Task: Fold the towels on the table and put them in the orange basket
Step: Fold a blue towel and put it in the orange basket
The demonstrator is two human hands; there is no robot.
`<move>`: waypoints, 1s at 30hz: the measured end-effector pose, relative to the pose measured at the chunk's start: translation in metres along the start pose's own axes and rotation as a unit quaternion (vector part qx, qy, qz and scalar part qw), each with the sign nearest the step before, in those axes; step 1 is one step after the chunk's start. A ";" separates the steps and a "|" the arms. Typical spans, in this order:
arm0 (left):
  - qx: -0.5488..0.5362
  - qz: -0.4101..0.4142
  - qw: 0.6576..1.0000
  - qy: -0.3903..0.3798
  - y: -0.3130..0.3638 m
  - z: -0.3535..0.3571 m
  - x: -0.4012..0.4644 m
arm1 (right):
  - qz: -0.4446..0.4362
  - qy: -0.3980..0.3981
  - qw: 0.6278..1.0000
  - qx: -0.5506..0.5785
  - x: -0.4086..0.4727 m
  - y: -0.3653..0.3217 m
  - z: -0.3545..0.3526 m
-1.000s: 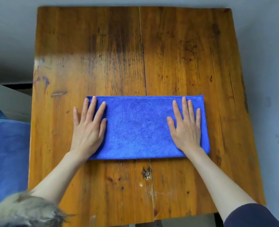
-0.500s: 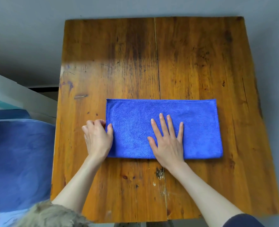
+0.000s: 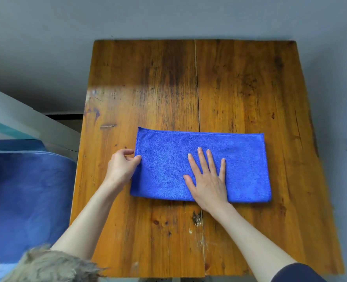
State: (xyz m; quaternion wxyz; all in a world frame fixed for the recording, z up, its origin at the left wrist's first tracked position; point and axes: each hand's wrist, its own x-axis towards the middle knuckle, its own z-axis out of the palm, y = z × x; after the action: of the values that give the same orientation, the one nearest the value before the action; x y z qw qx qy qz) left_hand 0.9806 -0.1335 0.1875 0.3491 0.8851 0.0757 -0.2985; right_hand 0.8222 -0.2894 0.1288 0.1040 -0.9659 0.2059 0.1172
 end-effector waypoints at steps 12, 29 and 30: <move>-0.174 0.055 0.973 -0.142 0.100 0.028 -0.079 | 0.138 0.097 0.890 0.424 -0.027 0.054 -0.065; -0.025 0.156 0.980 -0.120 0.135 0.212 -0.124 | 0.267 0.033 0.726 0.633 -0.082 0.155 -0.043; -0.022 0.158 0.979 -0.126 0.135 0.218 -0.125 | 0.268 0.027 0.719 0.641 -0.082 0.156 -0.043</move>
State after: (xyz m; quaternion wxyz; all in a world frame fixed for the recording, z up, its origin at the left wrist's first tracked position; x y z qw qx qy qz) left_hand 0.8224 -0.3692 0.2118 0.4181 0.8333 -0.1028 -0.3468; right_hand 0.6919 -0.4091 0.1683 0.6569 -0.5754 0.4851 -0.0456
